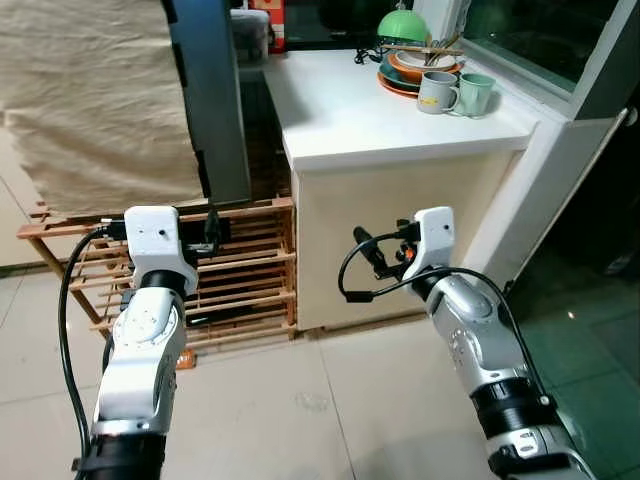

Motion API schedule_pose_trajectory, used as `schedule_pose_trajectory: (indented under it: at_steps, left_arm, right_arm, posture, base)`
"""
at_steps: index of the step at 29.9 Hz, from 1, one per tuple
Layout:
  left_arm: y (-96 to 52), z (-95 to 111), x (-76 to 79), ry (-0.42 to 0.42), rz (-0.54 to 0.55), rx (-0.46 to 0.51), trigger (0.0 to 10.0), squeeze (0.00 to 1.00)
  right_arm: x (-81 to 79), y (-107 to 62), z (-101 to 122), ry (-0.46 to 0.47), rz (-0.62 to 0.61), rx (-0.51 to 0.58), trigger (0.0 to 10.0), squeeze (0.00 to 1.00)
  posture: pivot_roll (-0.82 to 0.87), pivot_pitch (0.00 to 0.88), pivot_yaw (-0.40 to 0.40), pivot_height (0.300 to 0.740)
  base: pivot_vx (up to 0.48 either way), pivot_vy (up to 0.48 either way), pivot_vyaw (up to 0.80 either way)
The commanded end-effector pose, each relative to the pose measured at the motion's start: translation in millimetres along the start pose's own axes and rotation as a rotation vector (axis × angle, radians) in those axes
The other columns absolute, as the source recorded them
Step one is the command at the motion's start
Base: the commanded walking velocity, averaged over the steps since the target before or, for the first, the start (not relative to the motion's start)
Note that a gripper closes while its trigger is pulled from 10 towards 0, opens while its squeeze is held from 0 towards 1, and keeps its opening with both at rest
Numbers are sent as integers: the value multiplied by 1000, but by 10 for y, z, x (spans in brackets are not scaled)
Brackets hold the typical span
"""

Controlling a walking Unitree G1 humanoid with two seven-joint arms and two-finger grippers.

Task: Restocking fridge

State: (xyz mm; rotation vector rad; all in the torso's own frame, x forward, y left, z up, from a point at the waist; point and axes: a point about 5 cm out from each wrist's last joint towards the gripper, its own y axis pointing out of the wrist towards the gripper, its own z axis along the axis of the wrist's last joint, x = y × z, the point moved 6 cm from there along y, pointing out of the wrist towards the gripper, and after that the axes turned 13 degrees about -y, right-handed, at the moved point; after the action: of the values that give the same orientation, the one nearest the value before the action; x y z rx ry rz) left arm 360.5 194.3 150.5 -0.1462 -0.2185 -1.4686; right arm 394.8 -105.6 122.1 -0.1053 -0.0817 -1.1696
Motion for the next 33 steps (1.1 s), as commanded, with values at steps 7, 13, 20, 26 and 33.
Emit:
schedule_pose_trajectory:
  at_steps: [7, 13, 20, 26, 33]
  left_arm:
    - [8, -130, -268, -43, 91, -70, 10000, 0]
    - [39, -163, -279, -12, 81, -84, 10000, 0]
    - [7, -231, -471, 68, 77, -102, 10000, 0]
    - [10, -250, -475, 128, 61, -103, 10000, 0]
    - [5, -227, -337, 107, -7, -85, 10000, 0]
  right_arm:
    - [-26, 32, -6, -6, -11, 0, 10000, 0]
    - [62, 23, -43, 15, -63, -8, 10000, 0]
    - [248, -37, -127, 14, -154, -27, 10000, 0]
    - [253, -87, -175, -25, -160, -30, 10000, 0]
    - [216, -90, -195, -17, -159, -27, 10000, 0]
  posture:
    - [-133, 0, 27, 740]
    - [-139, 0, 38, 740]
    - [-144, 0, 46, 740]
    - [-146, 0, 52, 740]
    - [-139, 0, 55, 740]
  base:
    - [0, 480, -80]
    - [0, 480, -732]
    - [0, 480, -735]
    - [0, 160, -222]
    - [0, 206, 0]
